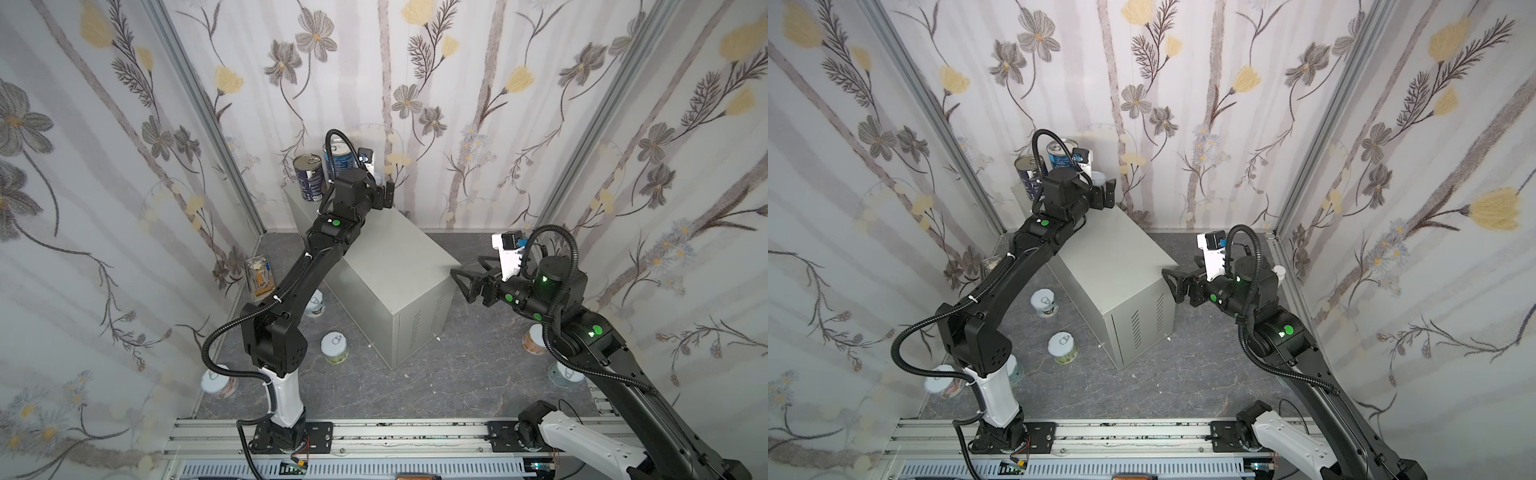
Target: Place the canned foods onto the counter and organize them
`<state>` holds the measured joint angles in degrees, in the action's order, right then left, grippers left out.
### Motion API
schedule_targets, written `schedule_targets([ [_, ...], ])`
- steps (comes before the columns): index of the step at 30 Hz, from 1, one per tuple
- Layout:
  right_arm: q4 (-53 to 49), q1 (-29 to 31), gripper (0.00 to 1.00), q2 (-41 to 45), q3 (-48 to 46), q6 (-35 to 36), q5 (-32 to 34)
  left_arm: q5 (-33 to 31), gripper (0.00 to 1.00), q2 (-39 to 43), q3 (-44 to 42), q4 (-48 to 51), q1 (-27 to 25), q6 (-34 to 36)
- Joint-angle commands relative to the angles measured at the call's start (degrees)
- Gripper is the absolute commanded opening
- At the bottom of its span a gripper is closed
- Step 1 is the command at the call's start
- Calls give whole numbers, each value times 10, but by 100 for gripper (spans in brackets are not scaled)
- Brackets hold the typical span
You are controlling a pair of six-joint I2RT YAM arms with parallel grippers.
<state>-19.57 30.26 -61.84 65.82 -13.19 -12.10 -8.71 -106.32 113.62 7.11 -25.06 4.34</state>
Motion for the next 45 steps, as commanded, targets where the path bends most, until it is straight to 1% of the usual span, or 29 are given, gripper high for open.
schedule_targets([
  [1,24,1,100,7,-1,-2,-1,-23,100,22,18,-25,0,17],
  [5,26,1,100,10,-2,-3,-6,-32,100,40,23,-24,0,17],
  [9,33,0,100,-3,12,-11,-13,-38,100,71,2,-24,0,3],
  [11,29,0,98,-21,35,-17,-11,-37,100,93,-14,-24,1,-7],
  [15,-2,-1,89,-86,113,-8,19,-43,100,137,-50,-24,1,-25],
  [17,-1,-3,84,-120,144,-4,33,-48,98,160,-74,-25,3,-36],
  [20,8,-5,79,-181,199,-3,51,-53,91,201,-124,-25,7,-56],
  [24,35,-5,70,-275,278,-13,51,-55,82,263,-212,-29,10,-79],
  [27,36,-3,65,-369,357,-24,50,-67,81,316,-286,-39,11,-91],
  [30,32,3,63,-440,429,-29,49,-75,81,378,-358,-51,14,-108],
  [34,33,9,62,-511,501,-43,61,-83,82,441,-435,-54,16,-128],
  [36,29,13,62,-543,538,-48,71,-80,82,466,-462,-53,16,-135],
  [42,3,26,62,-633,650,-46,132,-52,83,523,-521,-44,16,-155],
  [45,13,27,62,-648,659,-54,156,-47,83,545,-543,-39,16,-161],
])
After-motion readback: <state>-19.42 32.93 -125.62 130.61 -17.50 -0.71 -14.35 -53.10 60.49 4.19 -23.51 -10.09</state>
